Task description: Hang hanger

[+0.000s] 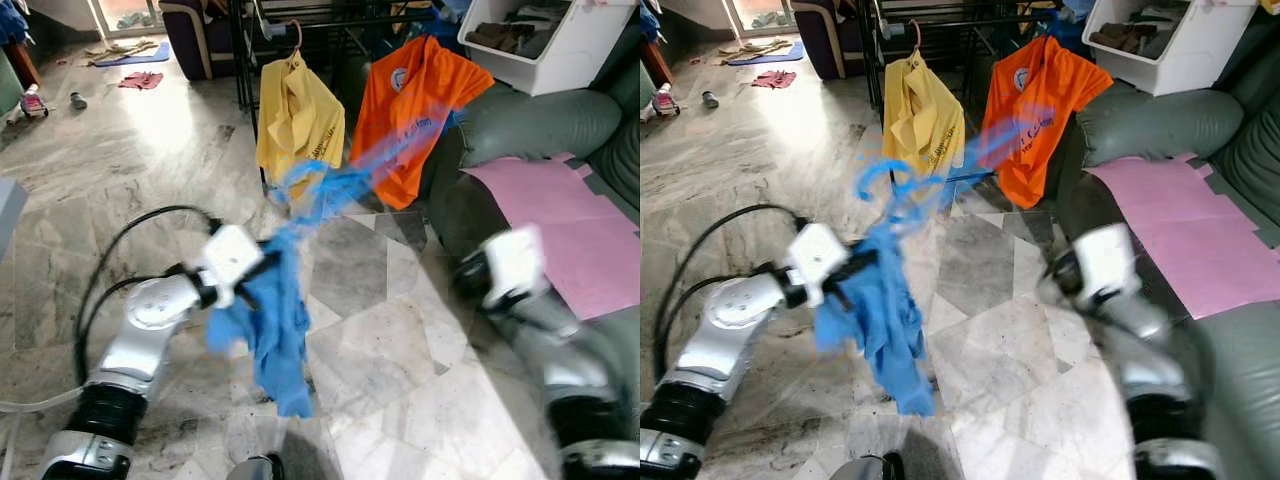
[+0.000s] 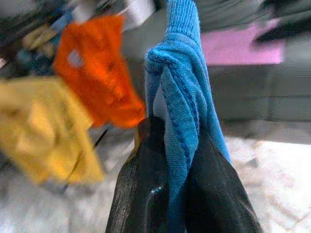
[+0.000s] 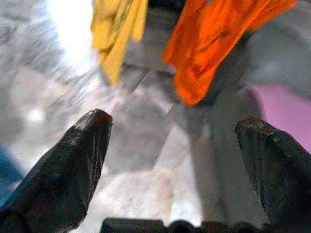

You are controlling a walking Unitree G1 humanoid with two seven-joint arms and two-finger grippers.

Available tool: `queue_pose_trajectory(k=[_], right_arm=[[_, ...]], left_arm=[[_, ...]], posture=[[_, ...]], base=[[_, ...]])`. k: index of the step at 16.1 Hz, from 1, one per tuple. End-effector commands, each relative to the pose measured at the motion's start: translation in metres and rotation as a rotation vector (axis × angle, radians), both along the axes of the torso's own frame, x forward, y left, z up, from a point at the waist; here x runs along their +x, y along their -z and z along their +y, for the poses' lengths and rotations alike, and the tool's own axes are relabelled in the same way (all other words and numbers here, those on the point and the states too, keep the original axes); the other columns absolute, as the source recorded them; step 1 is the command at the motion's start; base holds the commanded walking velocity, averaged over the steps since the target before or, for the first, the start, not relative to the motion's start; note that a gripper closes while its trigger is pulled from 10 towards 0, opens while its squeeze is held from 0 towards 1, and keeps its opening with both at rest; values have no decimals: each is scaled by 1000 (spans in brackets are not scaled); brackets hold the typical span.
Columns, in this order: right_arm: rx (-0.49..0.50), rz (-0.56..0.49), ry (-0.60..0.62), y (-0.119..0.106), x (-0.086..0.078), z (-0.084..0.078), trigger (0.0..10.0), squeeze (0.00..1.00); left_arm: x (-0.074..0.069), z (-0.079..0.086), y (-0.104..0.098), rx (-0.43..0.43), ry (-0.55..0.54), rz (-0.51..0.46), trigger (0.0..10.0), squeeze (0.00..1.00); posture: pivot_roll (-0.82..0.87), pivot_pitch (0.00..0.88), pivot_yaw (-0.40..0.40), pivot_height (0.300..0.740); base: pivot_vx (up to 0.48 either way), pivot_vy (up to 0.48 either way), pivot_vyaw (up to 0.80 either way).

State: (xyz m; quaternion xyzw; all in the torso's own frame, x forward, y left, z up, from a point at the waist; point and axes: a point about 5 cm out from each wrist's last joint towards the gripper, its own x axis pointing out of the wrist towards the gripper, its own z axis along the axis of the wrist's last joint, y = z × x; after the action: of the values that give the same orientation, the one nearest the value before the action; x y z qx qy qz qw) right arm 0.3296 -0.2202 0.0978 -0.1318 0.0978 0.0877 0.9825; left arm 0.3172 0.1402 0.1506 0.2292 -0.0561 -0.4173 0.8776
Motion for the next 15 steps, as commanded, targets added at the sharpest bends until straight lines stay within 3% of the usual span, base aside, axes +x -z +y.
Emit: queue_pose_trajectory(k=[1, 5, 6, 9, 11, 15], right_arm=[[80, 13, -36, 2, 0, 8, 10000, 1000], [162, 24, -132, 6, 4, 41, 10000, 1000], [337, 84, -257, 1, 3, 71, 10000, 1000], [257, 87, -396, 3, 0, 91, 10000, 1000], [253, 103, -454, 5, -2, 97, 10000, 1000], [213, 162, -471, 15, -4, 98, 10000, 475]], left_arm=[[-1, -8, -14, 12, 72, -53, 0, 0], [-3, -24, -21, -21, 128, -78, 0, 0], [-4, -30, -19, -19, 133, -92, 0, 0], [-10, -40, -24, -59, 194, -89, 0, 0], [-14, -45, -28, -59, 235, -109, 0, 0], [-21, -57, -45, -119, 304, -141, 0, 0]], posture=[[4, 84, 0, 740], [9, 83, -1, 740], [7, 81, -8, 740], [7, 78, -18, 740], [11, 77, -21, 740], [16, 72, -28, 740]], base=[[0, 0, 0], [0, 0, 0], [0, 0, 0], [0, 0, 0], [0, 0, 0], [0, 0, 0]])
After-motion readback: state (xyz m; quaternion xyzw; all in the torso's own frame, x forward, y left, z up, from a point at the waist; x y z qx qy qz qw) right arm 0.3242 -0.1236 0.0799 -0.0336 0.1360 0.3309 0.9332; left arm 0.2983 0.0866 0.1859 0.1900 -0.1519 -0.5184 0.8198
